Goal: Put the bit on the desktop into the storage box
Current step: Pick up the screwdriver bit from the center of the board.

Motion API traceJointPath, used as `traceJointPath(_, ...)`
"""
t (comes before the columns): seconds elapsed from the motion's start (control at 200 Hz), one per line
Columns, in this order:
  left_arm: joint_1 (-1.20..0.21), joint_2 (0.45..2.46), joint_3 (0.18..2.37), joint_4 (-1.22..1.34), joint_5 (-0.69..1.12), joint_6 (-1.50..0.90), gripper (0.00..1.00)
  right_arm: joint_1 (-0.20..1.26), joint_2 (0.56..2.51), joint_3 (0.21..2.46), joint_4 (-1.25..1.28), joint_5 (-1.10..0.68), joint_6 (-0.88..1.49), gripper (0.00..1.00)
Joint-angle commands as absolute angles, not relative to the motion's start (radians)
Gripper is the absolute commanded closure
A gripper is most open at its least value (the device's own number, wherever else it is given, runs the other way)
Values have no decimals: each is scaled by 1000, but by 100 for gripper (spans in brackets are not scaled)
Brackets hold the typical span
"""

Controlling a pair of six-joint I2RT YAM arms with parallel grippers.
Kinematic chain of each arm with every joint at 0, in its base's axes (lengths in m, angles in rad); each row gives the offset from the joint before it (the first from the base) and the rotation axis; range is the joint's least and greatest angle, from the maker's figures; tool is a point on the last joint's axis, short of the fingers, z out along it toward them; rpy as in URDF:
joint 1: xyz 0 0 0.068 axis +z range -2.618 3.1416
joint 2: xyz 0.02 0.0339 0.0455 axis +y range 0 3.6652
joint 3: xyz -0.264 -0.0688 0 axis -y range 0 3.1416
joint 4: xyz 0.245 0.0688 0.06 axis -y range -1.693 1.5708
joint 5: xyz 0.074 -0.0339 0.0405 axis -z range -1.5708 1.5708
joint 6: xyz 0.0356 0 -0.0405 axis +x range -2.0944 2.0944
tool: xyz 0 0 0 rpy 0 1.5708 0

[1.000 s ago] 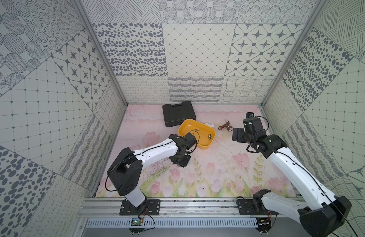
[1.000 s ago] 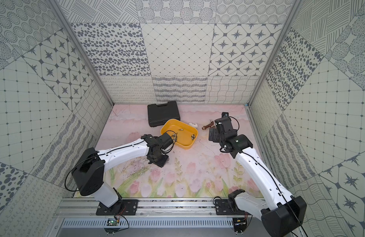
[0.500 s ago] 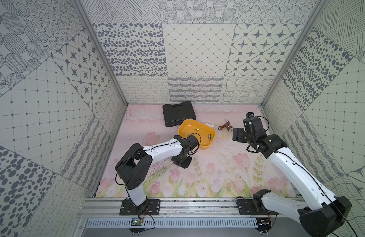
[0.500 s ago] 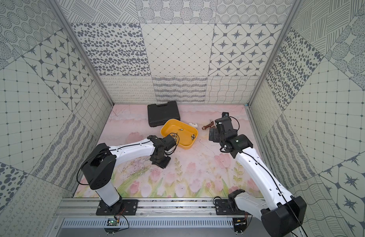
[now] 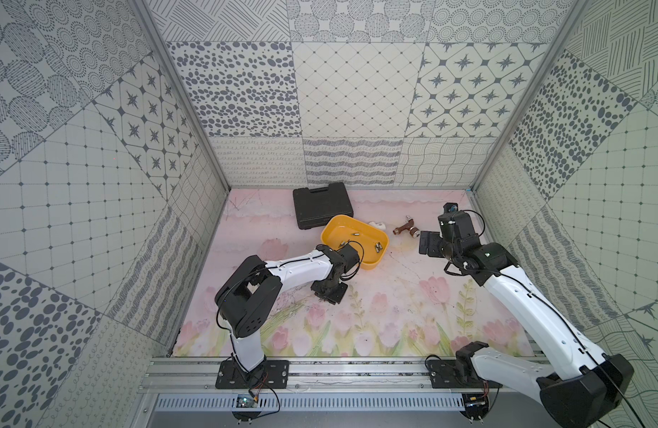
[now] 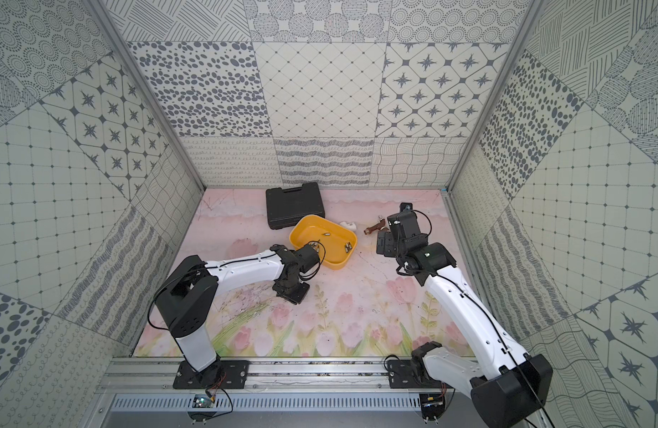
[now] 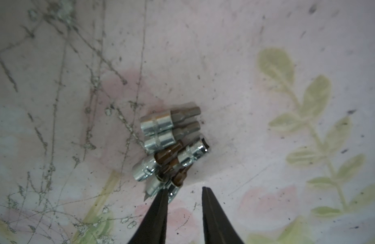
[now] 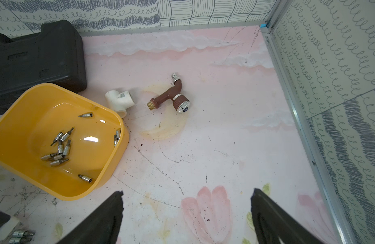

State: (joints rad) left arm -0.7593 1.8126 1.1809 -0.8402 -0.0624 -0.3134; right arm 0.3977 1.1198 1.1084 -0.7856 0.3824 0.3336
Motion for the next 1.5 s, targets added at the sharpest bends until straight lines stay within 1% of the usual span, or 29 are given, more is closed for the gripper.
traceJointPath(0.0, -766, 1819, 1177, -845, -61, -316, 68, 394, 1134, 1101, -756, 380, 347, 3)
traceJointPath(0.66, -787, 1839, 1159, -845, -59, -337, 72, 394, 1135, 1110, -754, 382, 342, 3)
traceJointPath(1.211, -805, 1853, 1164, -843, -51, -347, 84, 392, 1142, 1118, -752, 386, 336, 3)
traceJointPath(1.496, -807, 1822, 1161, -844, -47, -350, 86, 391, 1141, 1114, -752, 383, 338, 3)
